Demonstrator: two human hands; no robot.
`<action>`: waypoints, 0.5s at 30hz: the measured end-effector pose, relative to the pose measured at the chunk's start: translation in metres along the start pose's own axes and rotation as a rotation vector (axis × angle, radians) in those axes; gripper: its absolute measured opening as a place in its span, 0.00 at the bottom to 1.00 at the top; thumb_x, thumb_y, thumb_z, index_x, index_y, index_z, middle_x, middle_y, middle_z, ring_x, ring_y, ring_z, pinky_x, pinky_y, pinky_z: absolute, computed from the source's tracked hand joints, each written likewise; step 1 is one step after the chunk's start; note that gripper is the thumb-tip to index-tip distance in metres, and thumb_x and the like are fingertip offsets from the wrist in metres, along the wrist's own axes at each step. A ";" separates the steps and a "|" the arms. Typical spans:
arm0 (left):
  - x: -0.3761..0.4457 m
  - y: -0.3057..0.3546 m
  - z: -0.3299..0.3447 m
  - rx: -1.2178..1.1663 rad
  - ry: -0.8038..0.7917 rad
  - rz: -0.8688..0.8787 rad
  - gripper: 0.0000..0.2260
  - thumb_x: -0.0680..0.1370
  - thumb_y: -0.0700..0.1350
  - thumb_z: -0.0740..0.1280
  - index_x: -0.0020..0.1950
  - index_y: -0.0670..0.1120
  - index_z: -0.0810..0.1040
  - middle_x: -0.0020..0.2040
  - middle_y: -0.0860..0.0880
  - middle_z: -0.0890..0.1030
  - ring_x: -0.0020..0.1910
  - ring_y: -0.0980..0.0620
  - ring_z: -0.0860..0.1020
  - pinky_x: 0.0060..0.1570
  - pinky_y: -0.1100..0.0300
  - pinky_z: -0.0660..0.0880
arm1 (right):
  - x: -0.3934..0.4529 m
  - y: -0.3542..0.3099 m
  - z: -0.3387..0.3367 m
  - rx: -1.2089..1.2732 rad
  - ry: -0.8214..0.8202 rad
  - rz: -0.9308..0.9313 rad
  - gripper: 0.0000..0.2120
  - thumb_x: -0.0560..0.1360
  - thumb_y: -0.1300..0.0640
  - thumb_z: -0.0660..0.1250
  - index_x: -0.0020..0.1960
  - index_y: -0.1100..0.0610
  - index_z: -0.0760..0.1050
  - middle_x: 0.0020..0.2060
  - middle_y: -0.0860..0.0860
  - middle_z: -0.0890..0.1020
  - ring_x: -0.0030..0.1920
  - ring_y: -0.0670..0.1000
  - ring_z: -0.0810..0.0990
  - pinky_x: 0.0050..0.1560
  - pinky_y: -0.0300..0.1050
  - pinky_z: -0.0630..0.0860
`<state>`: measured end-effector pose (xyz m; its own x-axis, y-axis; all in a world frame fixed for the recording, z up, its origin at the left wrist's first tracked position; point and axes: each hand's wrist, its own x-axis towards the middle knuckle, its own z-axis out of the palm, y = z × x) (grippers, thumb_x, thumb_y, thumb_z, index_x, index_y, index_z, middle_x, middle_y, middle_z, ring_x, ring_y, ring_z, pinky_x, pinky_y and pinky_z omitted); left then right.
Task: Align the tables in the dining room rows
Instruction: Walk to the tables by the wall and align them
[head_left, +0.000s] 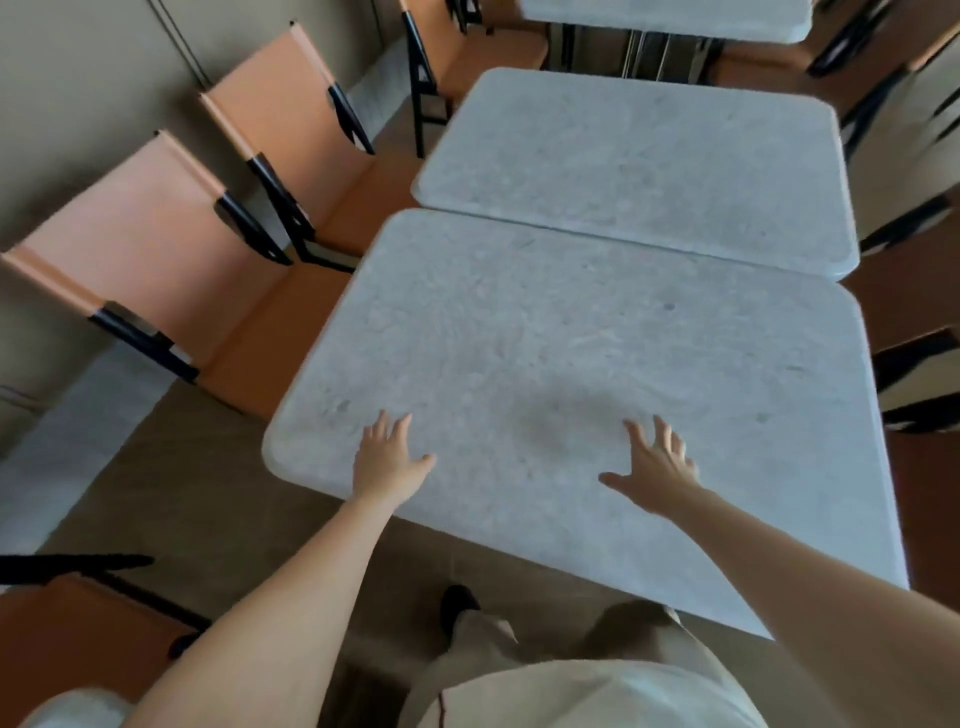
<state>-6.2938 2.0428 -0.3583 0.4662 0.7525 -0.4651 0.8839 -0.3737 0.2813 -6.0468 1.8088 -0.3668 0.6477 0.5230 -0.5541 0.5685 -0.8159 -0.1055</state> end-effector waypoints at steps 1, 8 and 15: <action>0.004 -0.007 -0.006 0.037 -0.025 0.044 0.35 0.80 0.60 0.65 0.82 0.53 0.54 0.83 0.46 0.46 0.82 0.42 0.48 0.77 0.45 0.57 | 0.000 -0.020 0.000 0.000 0.012 -0.028 0.47 0.74 0.34 0.69 0.81 0.47 0.46 0.81 0.58 0.44 0.80 0.65 0.50 0.73 0.67 0.64; 0.031 -0.033 -0.030 0.165 -0.126 0.284 0.44 0.75 0.65 0.69 0.83 0.57 0.48 0.83 0.50 0.38 0.82 0.41 0.41 0.78 0.39 0.49 | 0.026 -0.107 -0.005 0.105 -0.018 -0.002 0.54 0.71 0.30 0.69 0.82 0.44 0.38 0.79 0.54 0.31 0.80 0.64 0.37 0.74 0.73 0.52; 0.085 -0.022 -0.041 0.290 -0.092 0.377 0.32 0.83 0.63 0.56 0.83 0.59 0.46 0.82 0.51 0.34 0.80 0.38 0.36 0.77 0.37 0.42 | 0.084 -0.125 -0.013 0.098 0.077 0.031 0.42 0.78 0.31 0.56 0.83 0.46 0.42 0.81 0.55 0.33 0.81 0.62 0.35 0.77 0.70 0.44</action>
<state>-6.2754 2.1372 -0.3692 0.7463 0.4892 -0.4514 0.6203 -0.7571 0.2051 -6.0570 1.9580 -0.3897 0.7031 0.5116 -0.4939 0.4981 -0.8500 -0.1715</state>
